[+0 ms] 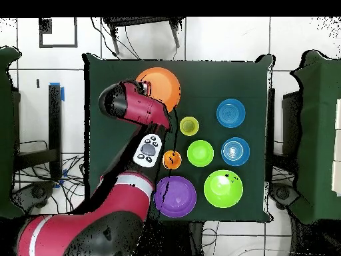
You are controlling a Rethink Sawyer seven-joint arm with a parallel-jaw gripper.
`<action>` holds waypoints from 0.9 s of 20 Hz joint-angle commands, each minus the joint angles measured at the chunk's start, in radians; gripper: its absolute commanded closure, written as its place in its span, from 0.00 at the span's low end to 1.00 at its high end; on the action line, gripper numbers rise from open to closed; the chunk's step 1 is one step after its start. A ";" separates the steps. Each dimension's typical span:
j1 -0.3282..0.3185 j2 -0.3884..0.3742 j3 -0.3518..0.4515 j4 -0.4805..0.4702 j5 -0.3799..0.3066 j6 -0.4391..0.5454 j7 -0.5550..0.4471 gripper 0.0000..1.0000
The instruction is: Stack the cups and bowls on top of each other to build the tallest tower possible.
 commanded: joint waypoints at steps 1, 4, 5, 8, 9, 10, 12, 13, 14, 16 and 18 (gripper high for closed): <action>-0.043 -0.035 0.255 0.122 -0.112 0.159 -0.012 0.00; -0.065 -0.065 0.284 0.170 -0.133 0.122 0.005 0.00; -0.066 -0.075 0.283 0.182 -0.142 0.113 0.016 0.00; -0.075 -0.120 0.285 0.223 -0.165 0.085 0.036 0.00; -0.073 -0.135 0.279 0.231 -0.173 0.085 0.044 0.00; -0.071 -0.152 0.272 0.240 -0.180 0.087 0.052 0.00; -0.067 -0.183 0.255 0.254 -0.193 0.090 0.061 0.00; -0.068 -0.197 0.250 0.262 -0.201 0.084 0.063 0.00; -0.067 -0.209 0.243 0.268 -0.207 0.089 0.065 0.00; -0.069 -0.232 0.230 0.278 -0.218 0.103 0.065 0.00; -0.070 -0.256 0.211 0.283 -0.231 0.139 0.060 0.00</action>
